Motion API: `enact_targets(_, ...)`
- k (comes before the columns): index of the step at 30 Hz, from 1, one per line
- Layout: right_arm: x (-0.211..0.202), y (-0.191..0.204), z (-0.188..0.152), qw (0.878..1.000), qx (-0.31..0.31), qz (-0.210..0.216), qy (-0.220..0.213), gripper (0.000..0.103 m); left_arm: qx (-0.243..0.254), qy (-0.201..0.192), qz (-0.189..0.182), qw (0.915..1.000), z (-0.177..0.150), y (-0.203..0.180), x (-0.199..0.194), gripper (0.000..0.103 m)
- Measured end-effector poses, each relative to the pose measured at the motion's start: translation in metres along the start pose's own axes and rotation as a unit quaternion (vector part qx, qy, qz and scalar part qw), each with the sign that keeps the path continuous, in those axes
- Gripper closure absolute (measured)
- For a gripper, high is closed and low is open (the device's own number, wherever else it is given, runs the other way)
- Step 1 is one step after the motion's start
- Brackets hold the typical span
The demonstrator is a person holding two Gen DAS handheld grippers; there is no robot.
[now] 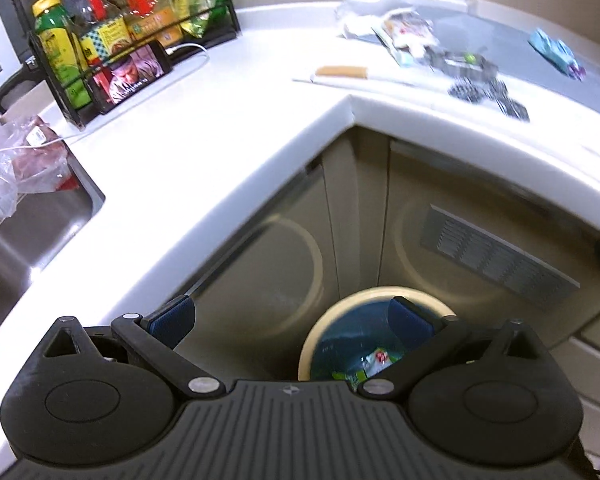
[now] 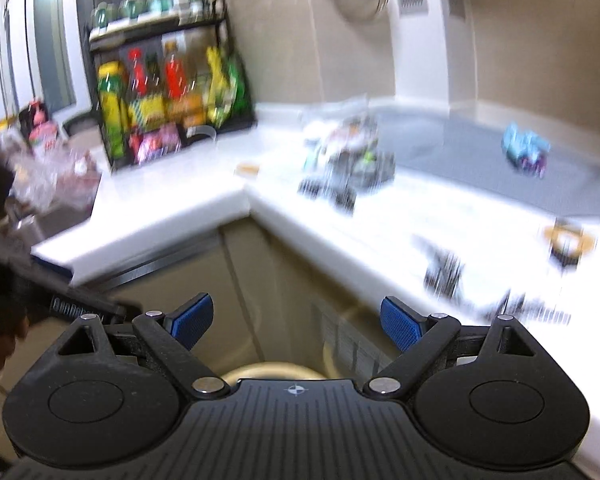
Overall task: Collect trash
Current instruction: 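Grasp the metal flower egg ring with the right gripper while the left gripper grasps the white-and-orange snack bag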
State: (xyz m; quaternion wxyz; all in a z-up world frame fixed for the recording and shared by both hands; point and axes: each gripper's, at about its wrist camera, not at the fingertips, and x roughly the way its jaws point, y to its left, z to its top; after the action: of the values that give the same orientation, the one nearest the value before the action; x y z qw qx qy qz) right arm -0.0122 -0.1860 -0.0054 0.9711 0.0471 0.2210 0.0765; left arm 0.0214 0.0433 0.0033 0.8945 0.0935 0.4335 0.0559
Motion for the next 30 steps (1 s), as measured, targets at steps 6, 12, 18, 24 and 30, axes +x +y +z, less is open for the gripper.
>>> enact_targets(6, 0.035, -0.024, 0.049, 0.998, 0.012, -0.03, -0.046, 0.007, -0.015, 0.001, 0.003, 0.9999, 0.012, 0.009, 0.004, 0.0)
enact_targets(12, 0.116, -0.04, 0.093, 0.998, 0.006, -0.061, -0.016, 0.005, -0.02, 0.012, 0.003, 0.9997, 0.009, 0.013, 0.009, 0.0)
enact_targets(18, 0.2, -0.053, 0.112, 0.995, 0.016, -0.08, 0.058, 0.004, -0.03, 0.019, 0.007, 0.9994, 0.007, 0.021, 0.012, 0.0)
enact_targets(24, 0.229, -0.058, 0.119, 0.992, 0.019, -0.103, 0.07, 0.006, -0.036, 0.027, 0.013, 0.9989, 0.009, 0.029, 0.017, 0.0)
enact_targets(30, 0.214, -0.083, 0.119, 0.984, 0.044, -0.161, 0.054, 0.025, -0.032, 0.011, 0.012, 0.9994, 0.025, 0.027, 0.017, 0.0)
